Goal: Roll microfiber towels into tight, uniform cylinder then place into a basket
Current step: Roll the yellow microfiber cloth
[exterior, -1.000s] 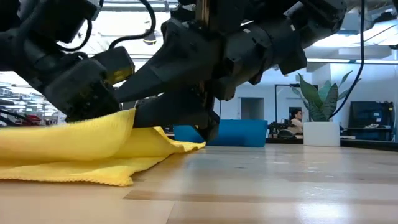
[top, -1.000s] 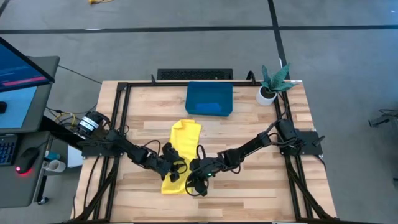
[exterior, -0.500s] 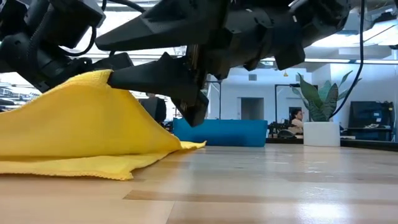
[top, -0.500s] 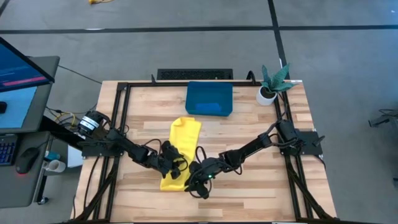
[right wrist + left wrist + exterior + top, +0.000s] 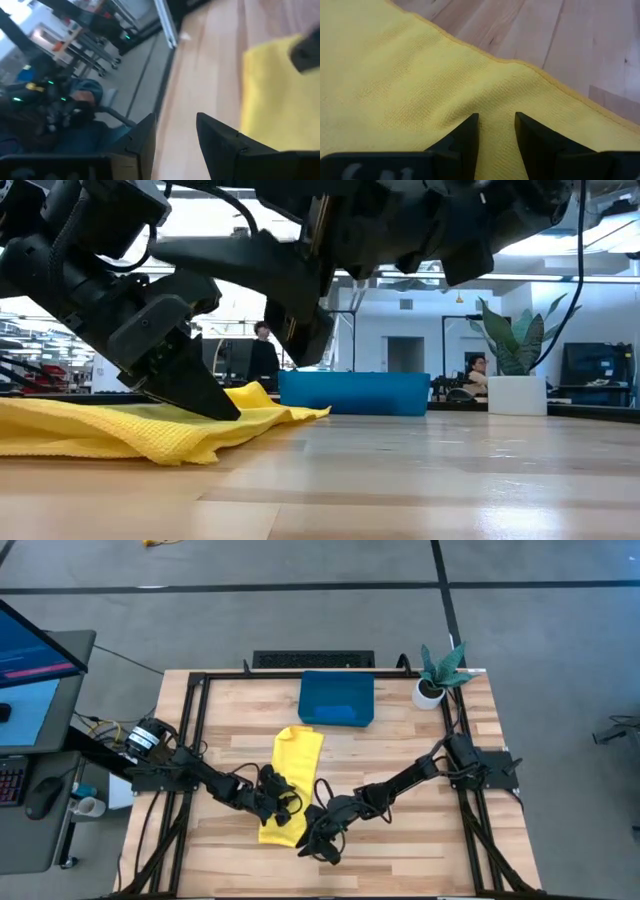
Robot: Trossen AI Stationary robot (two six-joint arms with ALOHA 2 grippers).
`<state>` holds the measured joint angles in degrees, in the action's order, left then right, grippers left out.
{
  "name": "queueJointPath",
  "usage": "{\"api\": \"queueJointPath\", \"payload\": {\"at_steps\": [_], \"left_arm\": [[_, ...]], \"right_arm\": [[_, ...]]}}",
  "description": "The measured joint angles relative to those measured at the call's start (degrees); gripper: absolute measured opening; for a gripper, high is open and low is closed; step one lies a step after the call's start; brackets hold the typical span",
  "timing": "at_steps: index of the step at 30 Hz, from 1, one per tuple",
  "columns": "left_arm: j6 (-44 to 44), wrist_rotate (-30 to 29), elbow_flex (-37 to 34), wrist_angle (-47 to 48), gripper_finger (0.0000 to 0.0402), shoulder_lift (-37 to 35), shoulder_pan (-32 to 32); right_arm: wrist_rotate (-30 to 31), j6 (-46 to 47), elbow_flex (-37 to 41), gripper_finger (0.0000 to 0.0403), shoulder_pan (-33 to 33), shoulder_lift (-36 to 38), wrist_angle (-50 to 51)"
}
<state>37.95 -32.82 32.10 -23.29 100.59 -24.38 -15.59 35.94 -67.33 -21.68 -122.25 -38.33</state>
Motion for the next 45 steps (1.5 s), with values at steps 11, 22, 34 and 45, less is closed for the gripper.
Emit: {"api": "queueJointPath", "payload": {"at_steps": [11, 22, 34, 45], "left_arm": [[-7.1, -1.5, 0.0, 6.7, 0.0118, -8.4, -3.5], [-7.8, -12.0, 0.0, 32.5, 0.0118, -29.4, 1.4], [-20.6, 9.9, -2.4, 17.1, 0.0118, -26.2, 24.2], [-22.3, 13.0, -1.4, 7.0, 0.0118, -9.5, 32.8]], "right_arm": [[-3.0, 0.0, 0.0, 0.0163, 2.4, 2.2, 12.7], [6.5, -10.8, 0.0, 0.0163, 3.2, 17.9, 37.1], [35.0, -24.4, 0.0, 0.0163, 3.0, 37.3, 50.3], [38.7, -20.9, 2.4, 0.0163, 1.5, 37.6, 52.6]]}}
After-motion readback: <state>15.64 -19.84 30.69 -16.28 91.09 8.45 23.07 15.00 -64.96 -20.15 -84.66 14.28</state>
